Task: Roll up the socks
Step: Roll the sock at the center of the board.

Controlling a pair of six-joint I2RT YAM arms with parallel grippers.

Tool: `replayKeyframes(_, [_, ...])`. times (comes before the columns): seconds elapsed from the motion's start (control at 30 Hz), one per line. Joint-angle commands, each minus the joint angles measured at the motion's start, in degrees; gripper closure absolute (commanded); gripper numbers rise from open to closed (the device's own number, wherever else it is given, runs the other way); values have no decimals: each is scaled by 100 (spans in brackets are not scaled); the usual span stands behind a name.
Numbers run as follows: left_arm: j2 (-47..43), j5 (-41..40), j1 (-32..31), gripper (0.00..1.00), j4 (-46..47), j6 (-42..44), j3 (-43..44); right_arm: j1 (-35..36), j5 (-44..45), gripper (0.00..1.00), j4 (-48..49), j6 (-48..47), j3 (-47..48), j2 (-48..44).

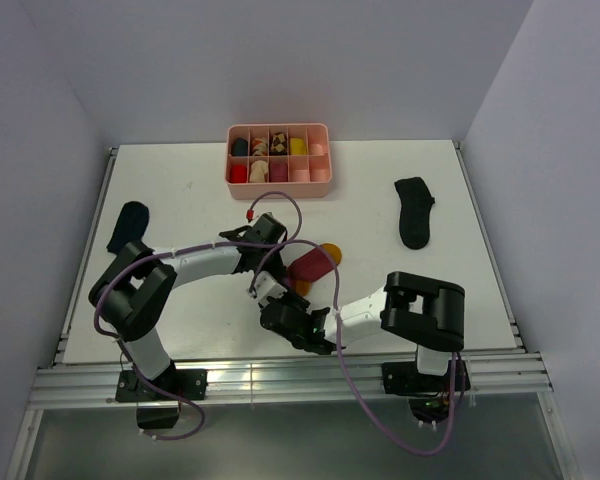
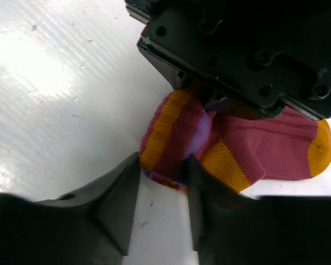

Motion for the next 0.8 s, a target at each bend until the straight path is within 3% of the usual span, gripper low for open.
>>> replayKeyframes(0.0, [208,162,-24,99,-508,186,-129,34,269,67,315,-31,203,217])
replayKeyframes(0.03, [173,162,-32,99,-481,177,-181,34,200,86,341,4,177,226])
replayKeyframes(0.1, [32,118,-33,90,-385,186,-225,17,94,98,359,144,72,173])
replayKeyframes(0.23, [-407,31,-33,70,-165,64,-444,-141,-538,100,350,644,-201,-247])
replayKeyframes(0.37, [-1117,-251,-24,38,63,-147,-691,-457,-1713,100,525,1137,-675,-687])
replayKeyframes(0.43, [-1365,-426,-24,31,335,-375,-936,-702,-2216,100,631,1400,-825,-872])
replayKeyframes(0.63, [-2366,-901,-24,29,986,-1262,-1893,-1389,-4316,100,1579,2155,-1422,-1040])
replayKeyframes(0.77, [-3166,-1139,-24,31,1504,-1589,-2527,-1951,-5643,100,2702,2736,-1844,-865])
